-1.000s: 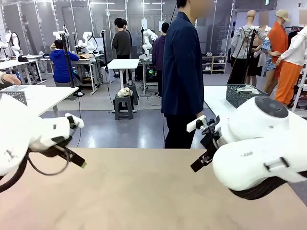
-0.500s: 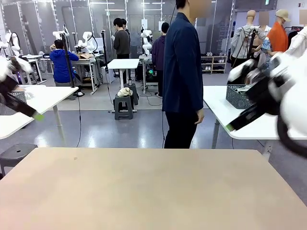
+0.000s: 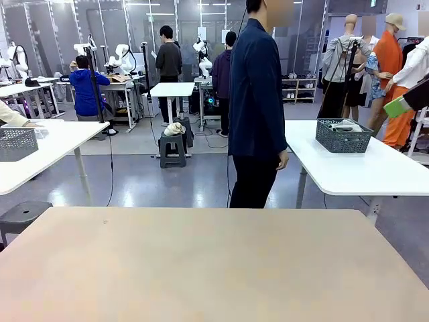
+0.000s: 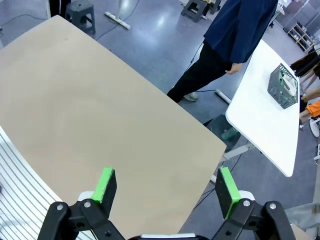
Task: Fold the towels and place them in the basket.
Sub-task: When a person lays out a Towel with hook on the table, fold it in half twice.
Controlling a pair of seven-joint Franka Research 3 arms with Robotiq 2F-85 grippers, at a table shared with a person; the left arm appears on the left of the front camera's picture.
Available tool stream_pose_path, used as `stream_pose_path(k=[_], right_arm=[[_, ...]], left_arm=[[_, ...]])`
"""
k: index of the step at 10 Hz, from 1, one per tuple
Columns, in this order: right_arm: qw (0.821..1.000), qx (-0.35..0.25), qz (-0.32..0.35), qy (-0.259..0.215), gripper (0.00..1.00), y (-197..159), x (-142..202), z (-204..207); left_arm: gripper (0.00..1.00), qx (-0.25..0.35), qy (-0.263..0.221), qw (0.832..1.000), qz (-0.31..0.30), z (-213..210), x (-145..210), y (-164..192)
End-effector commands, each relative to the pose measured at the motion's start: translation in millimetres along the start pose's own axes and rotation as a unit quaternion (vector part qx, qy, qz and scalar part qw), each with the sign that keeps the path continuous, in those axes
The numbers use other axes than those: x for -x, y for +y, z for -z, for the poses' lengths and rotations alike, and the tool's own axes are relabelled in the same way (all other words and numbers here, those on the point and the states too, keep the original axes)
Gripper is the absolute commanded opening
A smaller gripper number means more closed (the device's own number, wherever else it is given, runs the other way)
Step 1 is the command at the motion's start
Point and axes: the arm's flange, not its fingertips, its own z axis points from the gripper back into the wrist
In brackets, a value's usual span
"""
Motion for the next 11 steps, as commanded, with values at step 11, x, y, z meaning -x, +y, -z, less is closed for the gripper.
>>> stream_pose_path(k=[11], right_arm=[[0.995, -0.078, -0.061, -0.013, 1.00, -64.5, -60.3, -51.8]], left_arm=[[1.00, 0.094, -0.020, 0.994, 0.044, -28.9, -48.7, 67.5]])
